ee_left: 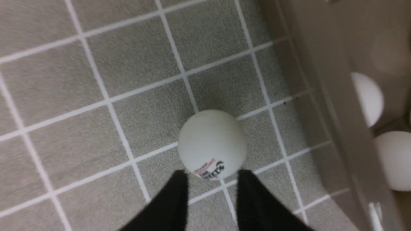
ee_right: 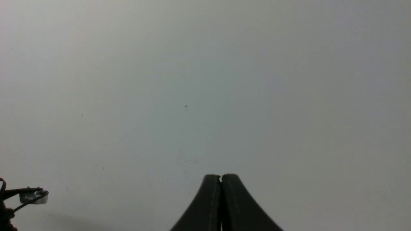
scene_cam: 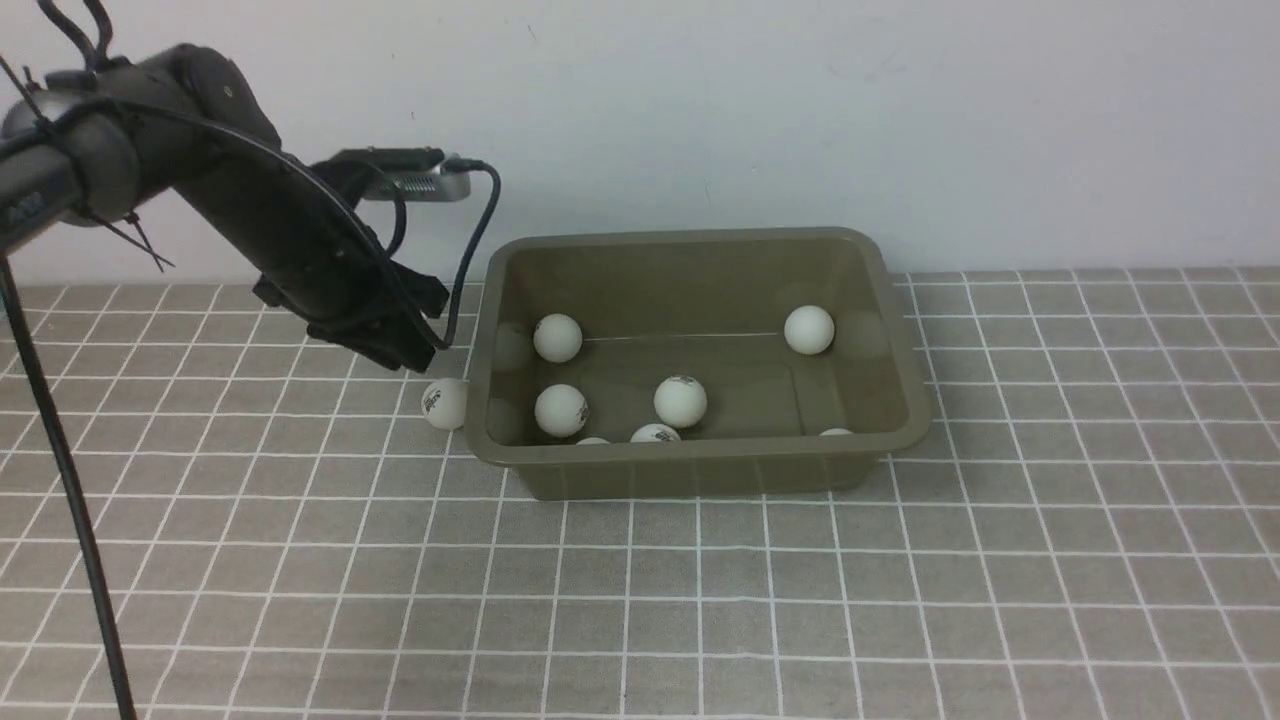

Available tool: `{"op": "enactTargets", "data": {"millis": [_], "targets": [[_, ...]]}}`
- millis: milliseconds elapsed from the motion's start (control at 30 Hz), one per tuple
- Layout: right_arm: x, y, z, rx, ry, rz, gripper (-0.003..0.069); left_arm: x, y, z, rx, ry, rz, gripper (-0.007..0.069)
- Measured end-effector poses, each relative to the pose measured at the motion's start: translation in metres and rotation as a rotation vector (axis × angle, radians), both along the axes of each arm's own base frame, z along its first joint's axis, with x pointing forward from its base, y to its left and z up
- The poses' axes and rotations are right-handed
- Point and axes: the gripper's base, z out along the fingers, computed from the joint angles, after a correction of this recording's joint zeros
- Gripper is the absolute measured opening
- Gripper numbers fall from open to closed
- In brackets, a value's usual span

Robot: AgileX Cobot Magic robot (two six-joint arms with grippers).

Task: Put the table tennis balls into the box on the grey coffee tablecloth.
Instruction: 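Reach for and grasp a ping pong ball on the table beside the basket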

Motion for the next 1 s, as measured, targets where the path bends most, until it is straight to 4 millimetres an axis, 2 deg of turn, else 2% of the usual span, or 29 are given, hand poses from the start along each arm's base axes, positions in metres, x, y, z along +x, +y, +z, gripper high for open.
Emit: {"op": "enactTargets", "data": {"millis": [67, 167, 200, 233, 333, 533, 600, 633, 667, 700, 767, 867, 967, 1000], "targets": [[0.000, 0.000, 0.001, 0.000, -0.012, 0.006, -0.0014, 0.003, 0.000, -0.010, 0.001, 0.012, 0.002, 0.0337], [-0.001, 0.001, 0.002, 0.001, -0.028, 0.013, -0.0014, 0.005, -0.001, -0.018, -0.006, 0.013, 0.009, 0.0437], [-0.001, 0.001, 0.002, 0.001, -0.029, 0.014, -0.0014, 0.005, -0.001, -0.018, -0.007, 0.012, 0.010, 0.0444], [-0.001, 0.001, 0.003, 0.001, -0.034, 0.016, -0.0014, 0.008, -0.001, -0.021, -0.005, 0.000, 0.014, 0.0497], [-0.001, 0.001, 0.003, 0.000, -0.038, 0.017, -0.0014, 0.010, -0.004, -0.028, -0.001, -0.008, 0.008, 0.0534], [-0.001, 0.001, 0.003, -0.001, -0.039, 0.016, -0.0014, 0.012, -0.014, -0.042, 0.009, -0.012, -0.027, 0.0524], [-0.001, 0.001, 0.003, -0.010, -0.043, 0.010, -0.0014, 0.012, -0.017, -0.048, 0.011, 0.002, -0.038, 0.0428], [-0.001, 0.001, 0.003, -0.011, -0.043, 0.009, -0.0014, 0.012, -0.017, -0.048, 0.011, 0.002, -0.038, 0.0416], [-0.001, 0.001, 0.004, -0.020, -0.046, 0.003, -0.0014, 0.011, -0.018, -0.048, 0.013, 0.011, -0.044, 0.0337], [-0.001, 0.001, 0.004, -0.030, -0.050, -0.004, -0.0014, 0.010, -0.017, -0.047, 0.024, 0.013, -0.047, 0.0347], [-0.001, 0.000, 0.004, -0.050, -0.058, -0.019, -0.0014, 0.010, -0.013, -0.039, 0.064, 0.016, -0.041, 0.0353], [-0.002, -0.001, 0.004, -0.073, -0.067, -0.035, -0.0015, 0.009, -0.001, -0.012, 0.137, 0.002, 0.021, 0.0353], [-0.002, -0.001, 0.005, -0.080, -0.071, -0.039, -0.0015, 0.001, 0.004, 0.047, 0.137, -0.090, 0.090, 0.0353], [-0.002, -0.001, 0.005, -0.081, -0.071, -0.040, -0.0015, -0.006, -0.002, 0.074, 0.094, -0.148, 0.084, 0.0353]]}}
